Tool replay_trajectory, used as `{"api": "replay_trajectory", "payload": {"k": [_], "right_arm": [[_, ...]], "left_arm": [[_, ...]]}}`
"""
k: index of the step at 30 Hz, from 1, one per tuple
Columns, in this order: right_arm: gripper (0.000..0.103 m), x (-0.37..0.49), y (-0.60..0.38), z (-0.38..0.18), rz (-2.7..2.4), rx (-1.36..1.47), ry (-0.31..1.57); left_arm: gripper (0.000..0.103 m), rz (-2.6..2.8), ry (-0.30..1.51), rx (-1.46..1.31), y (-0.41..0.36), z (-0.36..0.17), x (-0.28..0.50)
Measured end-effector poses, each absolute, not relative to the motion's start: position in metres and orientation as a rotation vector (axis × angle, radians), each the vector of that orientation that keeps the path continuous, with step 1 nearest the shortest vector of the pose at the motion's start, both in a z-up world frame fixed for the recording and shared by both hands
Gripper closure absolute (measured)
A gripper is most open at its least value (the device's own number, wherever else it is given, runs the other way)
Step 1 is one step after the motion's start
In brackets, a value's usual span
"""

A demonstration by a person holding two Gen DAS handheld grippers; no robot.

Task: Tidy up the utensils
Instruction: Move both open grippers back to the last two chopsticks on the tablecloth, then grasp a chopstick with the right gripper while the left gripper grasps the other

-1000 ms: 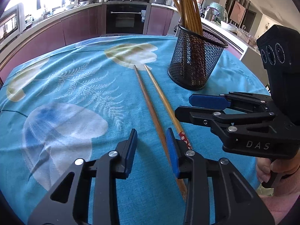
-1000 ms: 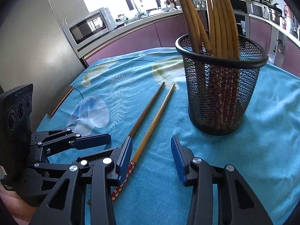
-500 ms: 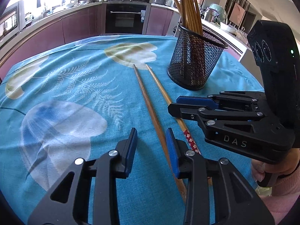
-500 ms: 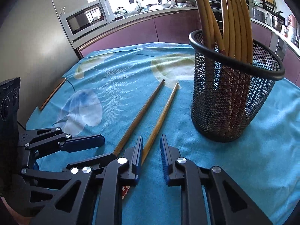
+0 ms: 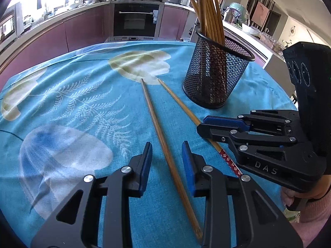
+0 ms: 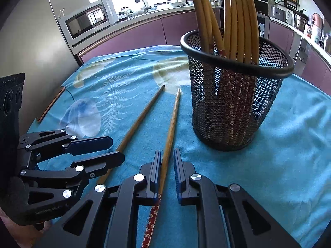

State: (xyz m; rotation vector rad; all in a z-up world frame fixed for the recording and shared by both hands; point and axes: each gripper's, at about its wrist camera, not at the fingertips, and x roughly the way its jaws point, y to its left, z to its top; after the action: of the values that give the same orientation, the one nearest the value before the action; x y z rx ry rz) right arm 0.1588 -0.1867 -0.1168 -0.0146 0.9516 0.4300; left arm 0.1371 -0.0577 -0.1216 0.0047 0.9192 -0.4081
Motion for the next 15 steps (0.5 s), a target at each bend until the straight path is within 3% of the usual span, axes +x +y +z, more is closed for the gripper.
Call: {"api": "replay_trajectory", "payload": {"k": [15], "right_arm": [[0.092, 0.165, -0.181, -0.118, 0.417, -0.042, 0.941]], "left_arm": [[0.084, -0.383, 0.938, 0.025, -0.067, -0.128, 0.158]]}}
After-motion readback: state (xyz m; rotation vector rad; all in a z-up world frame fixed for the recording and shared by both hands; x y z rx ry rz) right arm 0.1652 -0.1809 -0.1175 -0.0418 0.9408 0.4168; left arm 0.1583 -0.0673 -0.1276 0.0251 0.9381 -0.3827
